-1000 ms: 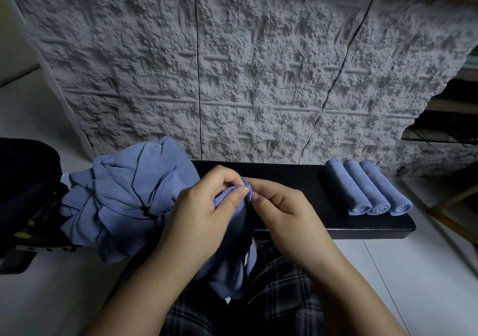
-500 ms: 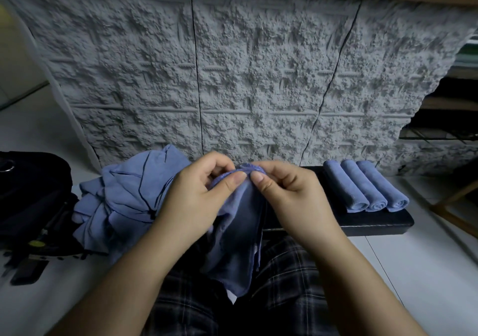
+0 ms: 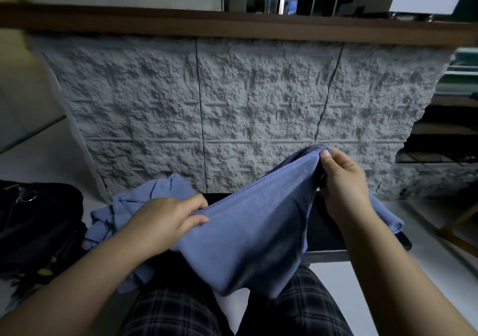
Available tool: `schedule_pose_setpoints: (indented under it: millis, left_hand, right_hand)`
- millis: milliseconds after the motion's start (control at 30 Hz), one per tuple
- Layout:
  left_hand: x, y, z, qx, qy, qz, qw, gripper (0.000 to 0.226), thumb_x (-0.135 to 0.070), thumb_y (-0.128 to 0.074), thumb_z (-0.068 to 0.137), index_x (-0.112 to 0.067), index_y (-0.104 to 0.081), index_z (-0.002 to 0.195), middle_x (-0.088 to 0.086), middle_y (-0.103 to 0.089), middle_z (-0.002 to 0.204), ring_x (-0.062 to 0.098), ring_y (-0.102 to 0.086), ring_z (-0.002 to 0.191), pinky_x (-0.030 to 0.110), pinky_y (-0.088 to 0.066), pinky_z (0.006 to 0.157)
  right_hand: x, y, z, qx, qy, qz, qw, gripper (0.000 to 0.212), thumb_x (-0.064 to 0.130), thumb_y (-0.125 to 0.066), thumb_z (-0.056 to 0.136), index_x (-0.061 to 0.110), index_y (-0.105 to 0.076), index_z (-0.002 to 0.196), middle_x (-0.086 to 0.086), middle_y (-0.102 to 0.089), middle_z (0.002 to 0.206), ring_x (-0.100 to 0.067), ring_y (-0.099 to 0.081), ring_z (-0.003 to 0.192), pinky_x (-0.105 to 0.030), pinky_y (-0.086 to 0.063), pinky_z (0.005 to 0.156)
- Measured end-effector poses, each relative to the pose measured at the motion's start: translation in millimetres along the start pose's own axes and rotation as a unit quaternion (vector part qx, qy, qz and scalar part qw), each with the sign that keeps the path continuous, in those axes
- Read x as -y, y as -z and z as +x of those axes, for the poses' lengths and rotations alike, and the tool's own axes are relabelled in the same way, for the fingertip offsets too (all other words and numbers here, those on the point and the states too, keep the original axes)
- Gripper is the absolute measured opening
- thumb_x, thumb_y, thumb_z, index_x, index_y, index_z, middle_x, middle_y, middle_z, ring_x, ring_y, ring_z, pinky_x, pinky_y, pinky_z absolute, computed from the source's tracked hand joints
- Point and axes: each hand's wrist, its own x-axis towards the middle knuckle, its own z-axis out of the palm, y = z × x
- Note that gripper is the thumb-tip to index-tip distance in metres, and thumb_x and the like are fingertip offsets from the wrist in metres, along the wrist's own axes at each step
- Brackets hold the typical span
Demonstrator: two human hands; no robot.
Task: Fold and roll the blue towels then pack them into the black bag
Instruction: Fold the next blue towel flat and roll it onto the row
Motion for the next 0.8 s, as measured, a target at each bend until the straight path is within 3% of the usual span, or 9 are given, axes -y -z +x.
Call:
schedule_pose_setpoints:
  millis: [133, 233, 300, 367, 467, 567, 633, 700, 800]
  left_hand:
    - [10, 9, 0, 0.015, -0.006, 0.027, 1.0, 0.014, -0.048, -0.043, 0.093, -0.038, -0.035, 0.088, -0.005, -0.047, 0.067, 0.007, -0.042, 0.061, 0.023, -0.029, 0.055]
    - [21, 10, 2, 0.032, -0.016, 0.082, 0.996, 0.029, -0.053, -0.037, 0.093, -0.035, -0.03, 0.072, -0.004, -0.05, 0.071, 0.008, -0.046, 0.069, 0.029, -0.034, 0.061]
    - [31, 7, 6, -0.027, -0.062, 0.116, 0.991, 0.032, -0.056, -0.029, 0.089, -0.032, -0.04, 0.07, -0.005, -0.054, 0.071, 0.015, -0.055, 0.074, 0.03, -0.038, 0.06]
    - [36, 8, 8, -0.101, -0.076, 0.148, 0.981, 0.036, -0.05, -0.03, 0.085, -0.029, -0.056, 0.071, -0.009, -0.06, 0.066, 0.017, -0.061, 0.067, 0.027, -0.044, 0.055]
    - [30, 17, 9, -0.15, -0.037, 0.154, 0.976, 0.031, -0.044, -0.037, 0.084, -0.029, -0.062, 0.072, -0.008, -0.063, 0.062, 0.018, -0.064, 0.061, 0.026, -0.041, 0.055]
    - [21, 26, 7, -0.197, -0.01, 0.171, 0.965, 0.012, -0.034, -0.066, 0.082, -0.024, -0.06, 0.081, -0.005, -0.062, 0.056, 0.022, -0.062, 0.055, 0.028, -0.032, 0.056]
    - [20, 30, 6, -0.205, 0.022, 0.164, 0.965, 0.027, -0.027, -0.079, 0.07, -0.016, -0.062, 0.088, -0.001, -0.061, 0.053, 0.024, -0.061, 0.051, 0.028, -0.03, 0.056]
    - [19, 33, 8, -0.213, 0.04, 0.167, 0.962, 0.025, -0.02, -0.082, 0.067, -0.013, -0.066, 0.086, 0.002, -0.063, 0.055, 0.027, -0.062, 0.053, 0.029, -0.03, 0.057]
    - [16, 36, 10, -0.195, 0.08, 0.168, 0.963, 0.008, -0.02, -0.073, 0.078, -0.016, -0.067, 0.075, 0.003, -0.065, 0.063, 0.029, -0.064, 0.066, 0.031, -0.031, 0.06]
  right_hand:
    - [2, 12, 5, -0.019, 0.004, -0.002, 1.0, 0.033, 0.02, -0.049, 0.097, 0.022, -0.07, 0.073, 0.002, -0.056, 0.068, -0.013, -0.045, 0.067, -0.028, -0.035, 0.063]
    - [8, 21, 2, -0.023, -0.022, 0.036, 0.999, 0.033, 0.017, -0.048, 0.099, 0.019, -0.066, 0.071, 0.005, -0.056, 0.062, -0.009, -0.047, 0.06, -0.021, -0.04, 0.057]
    - [10, 25, 0, -0.032, -0.031, 0.046, 0.998, 0.029, 0.016, -0.047, 0.099, 0.017, -0.064, 0.076, 0.007, -0.058, 0.059, -0.007, -0.05, 0.058, -0.019, -0.043, 0.056]
    - [10, 30, 0, -0.049, -0.027, 0.024, 0.998, 0.027, 0.016, -0.048, 0.099, 0.018, -0.065, 0.079, 0.007, -0.06, 0.061, -0.007, -0.052, 0.061, -0.02, -0.045, 0.059]
    - [8, 35, 0, -0.076, -0.014, -0.028, 0.997, 0.026, 0.018, -0.049, 0.098, 0.019, -0.067, 0.079, 0.006, -0.063, 0.067, -0.008, -0.054, 0.066, -0.022, -0.045, 0.064]
    - [7, 40, -4, -0.096, -0.003, -0.063, 0.993, 0.026, 0.019, -0.047, 0.099, 0.019, -0.065, 0.081, 0.004, -0.059, 0.069, -0.009, -0.049, 0.066, -0.025, -0.039, 0.061]
    - [7, 42, -7, -0.099, 0.007, -0.089, 0.991, 0.026, 0.02, -0.047, 0.099, 0.02, -0.065, 0.081, 0.006, -0.058, 0.068, -0.01, -0.048, 0.066, -0.025, -0.038, 0.059]
    - [8, 42, -10, -0.104, 0.027, -0.105, 0.989, 0.025, 0.022, -0.047, 0.099, 0.021, -0.067, 0.083, 0.007, -0.063, 0.073, -0.011, -0.054, 0.073, -0.027, -0.044, 0.066]
    - [11, 38, -15, -0.106, 0.076, -0.141, 0.981, 0.022, 0.02, -0.047, 0.099, 0.023, -0.066, 0.088, 0.009, -0.067, 0.085, -0.008, -0.058, 0.085, -0.027, -0.046, 0.078]
